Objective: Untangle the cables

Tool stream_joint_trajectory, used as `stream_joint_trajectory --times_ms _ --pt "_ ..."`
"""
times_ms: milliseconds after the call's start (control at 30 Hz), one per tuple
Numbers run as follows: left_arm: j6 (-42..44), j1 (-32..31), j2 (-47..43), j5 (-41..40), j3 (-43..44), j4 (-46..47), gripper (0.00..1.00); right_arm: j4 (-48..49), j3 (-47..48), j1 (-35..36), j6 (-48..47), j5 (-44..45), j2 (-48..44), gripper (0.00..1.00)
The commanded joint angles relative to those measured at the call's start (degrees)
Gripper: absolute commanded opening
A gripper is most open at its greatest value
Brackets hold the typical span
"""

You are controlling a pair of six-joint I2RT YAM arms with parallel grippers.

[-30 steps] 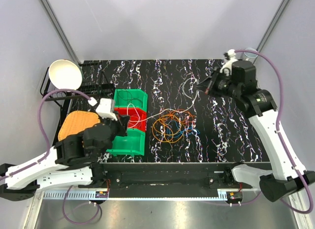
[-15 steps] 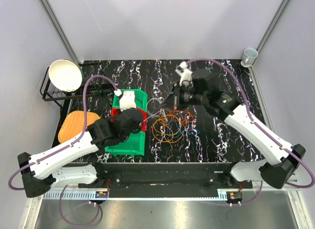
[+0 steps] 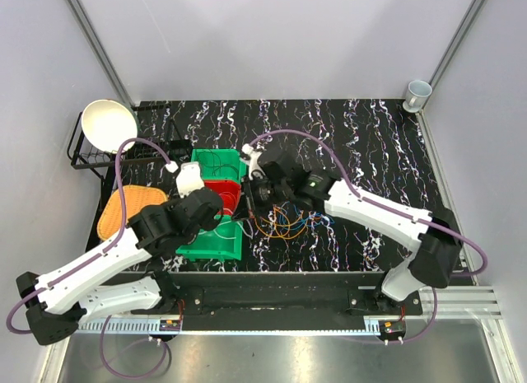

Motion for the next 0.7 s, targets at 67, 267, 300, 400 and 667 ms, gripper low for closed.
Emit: stream_joint_trajectory --times_ms 67,267,300,400,667 --pt "-6.7 0.3 -1.7 -0.4 -1.2 -6.6 0.00 4.7 3.9 1.7 1.9 1.3 4.2 0.00" --pt "-8.5 0.8 -3.1 -1.0 -2.7 -8.2 0.00 6.0 7.3 3.6 1.9 0.6 9.4 0.00" --pt "-8.6 0.8 -3.2 -1.2 -2.9 -8.3 0.00 6.1 8.0 3.6 1.7 0.5 10.0 0.00" --pt "-8.8 1.6 -3.1 -1.6 -3.1 -9.0 0.00 6.6 9.2 3.6 1.4 1.1 12.5 0.00" --pt "-8.7 3.5 -3.0 -1.7 -4.4 -9.5 0.00 10.6 10.3 3.6 1.2 0.1 18.1 0.00"
